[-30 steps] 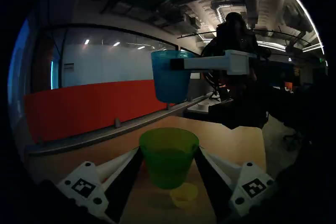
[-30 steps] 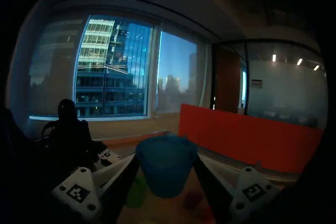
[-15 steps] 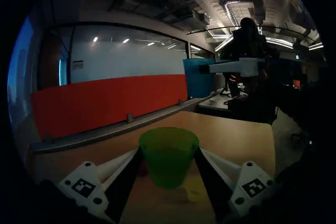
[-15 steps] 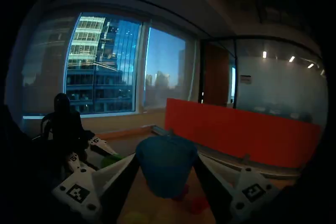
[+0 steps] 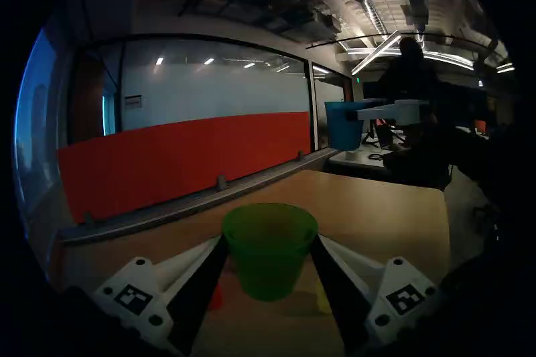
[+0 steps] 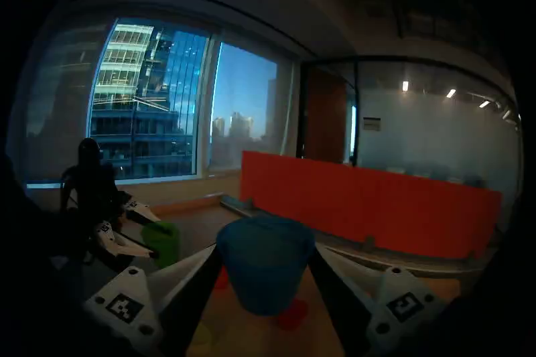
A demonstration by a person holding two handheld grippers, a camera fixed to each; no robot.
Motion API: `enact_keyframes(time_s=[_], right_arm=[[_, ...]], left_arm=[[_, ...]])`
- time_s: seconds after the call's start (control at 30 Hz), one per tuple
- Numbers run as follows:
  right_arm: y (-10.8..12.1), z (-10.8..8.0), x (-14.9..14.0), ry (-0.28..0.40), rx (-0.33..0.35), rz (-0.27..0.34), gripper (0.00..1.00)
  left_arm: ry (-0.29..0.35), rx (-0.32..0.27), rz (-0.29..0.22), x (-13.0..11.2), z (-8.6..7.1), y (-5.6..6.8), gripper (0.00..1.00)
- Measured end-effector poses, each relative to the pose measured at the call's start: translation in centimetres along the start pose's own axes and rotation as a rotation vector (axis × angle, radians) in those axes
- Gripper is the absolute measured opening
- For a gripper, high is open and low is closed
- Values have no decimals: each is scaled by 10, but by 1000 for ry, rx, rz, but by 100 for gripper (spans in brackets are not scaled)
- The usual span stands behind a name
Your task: Pour water
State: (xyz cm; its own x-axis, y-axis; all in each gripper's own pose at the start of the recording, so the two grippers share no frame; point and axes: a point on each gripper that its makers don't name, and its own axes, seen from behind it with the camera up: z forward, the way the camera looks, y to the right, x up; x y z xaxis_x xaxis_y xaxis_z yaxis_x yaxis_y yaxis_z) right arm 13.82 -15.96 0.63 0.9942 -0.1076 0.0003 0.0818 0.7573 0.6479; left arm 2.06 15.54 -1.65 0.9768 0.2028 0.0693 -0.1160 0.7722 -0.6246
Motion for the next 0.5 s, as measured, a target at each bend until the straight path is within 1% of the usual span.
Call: enact_keyframes(time_s=[0.17, 0.27, 0.5], right_arm=[[4, -3, -15, -21, 3, -1, 90], [6, -3, -27, -38, 4, -11, 90], [8, -2, -54, -85, 25, -20, 90]], left_arm=[[-38, 2, 6, -11, 8, -2, 85], [-61, -4, 9, -17, 12, -2, 84], [-120, -30, 15, -36, 24, 3, 85]])
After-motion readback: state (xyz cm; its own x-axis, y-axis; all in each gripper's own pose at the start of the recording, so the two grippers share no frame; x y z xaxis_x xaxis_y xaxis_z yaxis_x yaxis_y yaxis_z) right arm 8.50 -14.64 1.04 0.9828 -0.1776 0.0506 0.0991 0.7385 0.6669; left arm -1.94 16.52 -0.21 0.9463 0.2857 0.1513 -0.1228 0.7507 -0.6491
